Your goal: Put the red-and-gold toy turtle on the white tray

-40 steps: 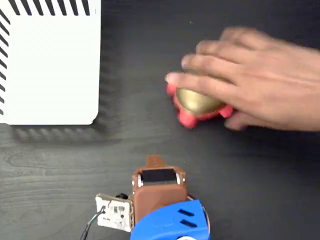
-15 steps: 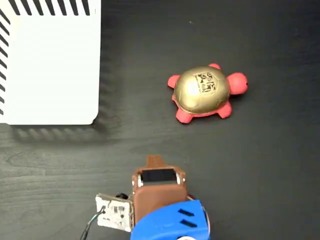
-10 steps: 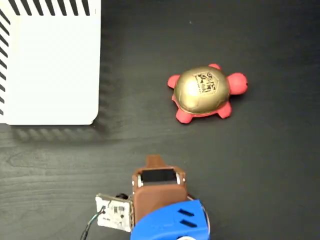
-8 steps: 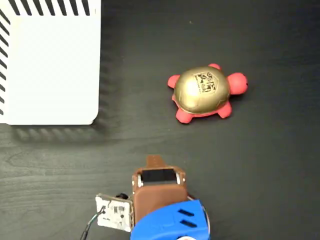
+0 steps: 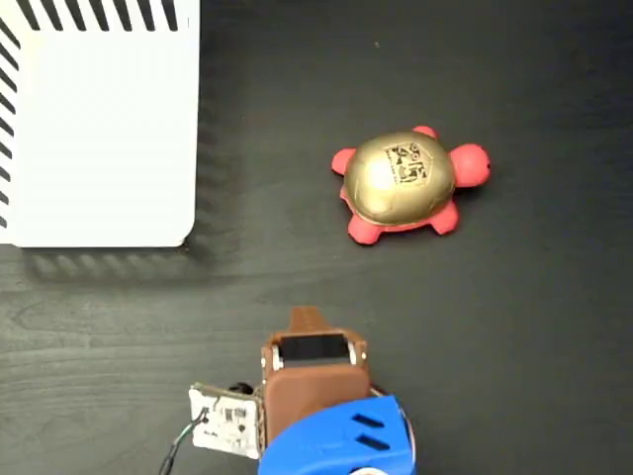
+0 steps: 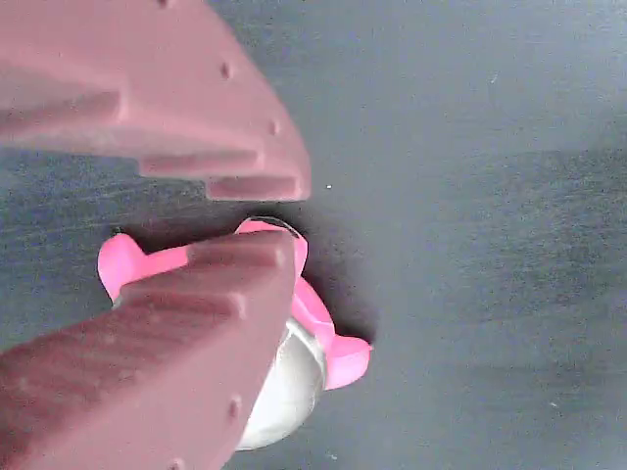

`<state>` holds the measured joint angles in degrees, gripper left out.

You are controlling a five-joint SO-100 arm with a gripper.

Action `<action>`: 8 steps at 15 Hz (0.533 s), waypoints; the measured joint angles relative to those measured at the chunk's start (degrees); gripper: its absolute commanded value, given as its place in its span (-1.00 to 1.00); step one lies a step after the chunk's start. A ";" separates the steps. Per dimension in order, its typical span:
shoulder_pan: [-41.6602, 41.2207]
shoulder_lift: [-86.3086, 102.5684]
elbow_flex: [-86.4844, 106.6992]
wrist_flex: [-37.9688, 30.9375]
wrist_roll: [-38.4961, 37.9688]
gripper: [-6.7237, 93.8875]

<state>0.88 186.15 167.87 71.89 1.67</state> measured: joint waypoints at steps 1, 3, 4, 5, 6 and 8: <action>0.00 0.00 0.00 0.00 0.00 -0.87; -0.26 0.00 0.00 0.00 0.00 -0.87; -0.53 0.00 0.00 0.00 -0.35 -0.87; -0.70 0.00 0.00 0.00 -1.23 -0.87; -0.70 0.00 0.00 0.00 -1.49 -0.87; -0.70 -1.93 0.00 -0.70 -1.14 -0.87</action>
<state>0.18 184.22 167.87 71.19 0.53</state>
